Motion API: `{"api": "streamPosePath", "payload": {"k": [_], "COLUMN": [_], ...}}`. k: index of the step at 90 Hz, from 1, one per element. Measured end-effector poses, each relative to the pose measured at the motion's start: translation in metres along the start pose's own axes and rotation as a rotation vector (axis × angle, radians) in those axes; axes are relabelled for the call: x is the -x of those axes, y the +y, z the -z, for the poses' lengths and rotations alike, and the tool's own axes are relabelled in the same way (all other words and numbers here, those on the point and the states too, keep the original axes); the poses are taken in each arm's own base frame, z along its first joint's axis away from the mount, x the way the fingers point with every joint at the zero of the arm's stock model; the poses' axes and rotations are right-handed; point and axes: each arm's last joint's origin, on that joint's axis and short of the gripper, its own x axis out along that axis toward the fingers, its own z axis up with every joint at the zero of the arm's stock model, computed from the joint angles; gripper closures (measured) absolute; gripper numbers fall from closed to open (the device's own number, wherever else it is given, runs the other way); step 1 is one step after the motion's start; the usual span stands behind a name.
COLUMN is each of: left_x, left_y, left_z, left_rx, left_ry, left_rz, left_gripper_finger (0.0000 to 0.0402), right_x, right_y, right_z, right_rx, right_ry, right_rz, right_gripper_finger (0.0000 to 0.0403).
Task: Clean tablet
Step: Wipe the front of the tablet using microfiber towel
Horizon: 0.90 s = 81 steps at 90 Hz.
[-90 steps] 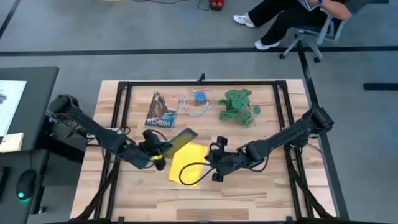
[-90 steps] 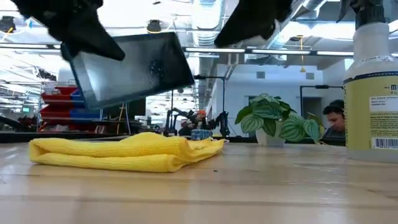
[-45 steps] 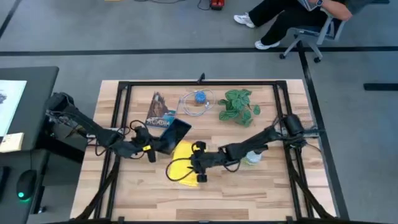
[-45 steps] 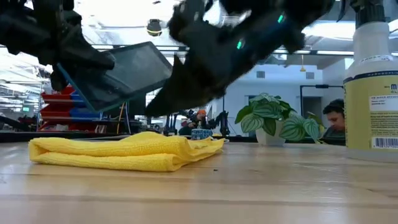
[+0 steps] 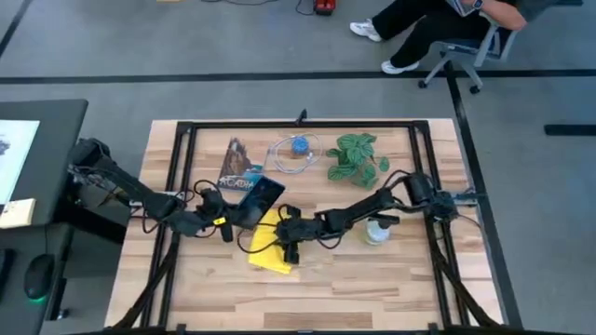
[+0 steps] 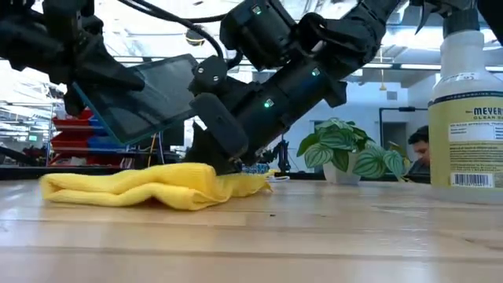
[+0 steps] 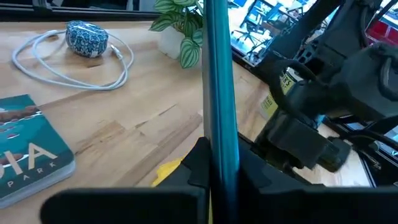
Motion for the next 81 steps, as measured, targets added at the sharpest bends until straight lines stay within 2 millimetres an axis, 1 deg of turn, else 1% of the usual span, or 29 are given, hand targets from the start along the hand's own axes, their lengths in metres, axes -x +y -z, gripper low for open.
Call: {"api": "streamPosePath", "payload": {"k": [3,6,12,17,23,33,38,46,52,60,73,81], "left_x": [0.000,0.000,0.000,0.000,0.000,-0.002,-0.003,-0.006,-0.009,-0.011,-0.015,-0.017], "left_y": [0.000,0.000,0.001,0.002,0.002,0.002,0.001,-0.004,-0.010,-0.017,-0.026,-0.029], "left_z": [0.000,0.000,0.001,0.002,0.003,0.005,0.007,0.008,0.007,0.006,0.004,0.004], "left_rx": [0.001,-0.001,0.002,0.016,0.031,0.053,0.066,0.094,0.103,0.105,0.110,0.105], "left_ry": [0.000,0.002,0.008,0.014,0.017,0.021,0.021,0.011,-0.005,-0.039,-0.088,-0.112], "left_rz": [-0.002,-0.004,-0.010,-0.017,-0.021,-0.024,-0.022,0.008,0.043,0.090,0.163,0.173], "left_gripper_finger": [0.0393,0.0393,0.0393,0.0393,0.0393,0.0393,0.0393,0.0393,0.0393,0.0393,0.0393,0.0392], "right_x": [0.002,0.005,0.013,0.024,0.042,0.086,0.103,0.122,0.132,0.136,0.116,0.104], "right_y": [0.001,0.003,0.007,0.012,0.019,0.031,0.033,0.036,0.037,0.035,0.026,0.024], "right_z": [-0.001,-0.002,-0.006,-0.012,-0.026,-0.059,-0.070,-0.079,-0.086,-0.093,-0.089,-0.089], "right_rx": [-0.001,0.001,-0.015,-0.012,-0.005,0.002,0.007,0.040,0.057,0.079,0.112,0.137], "right_ry": [0.006,0.016,0.016,0.015,-0.042,-0.219,-0.297,-0.380,-0.432,-0.462,-0.450,-0.457], "right_rz": [-0.003,-0.004,-0.020,-0.029,0.006,0.170,0.293,0.480,0.569,0.604,0.623,0.581], "right_gripper_finger": [0.0368,0.0382,0.0385,0.0387,0.0394,0.0397,0.0398,0.0399,0.0399,0.0400,0.0400,0.0399]}}
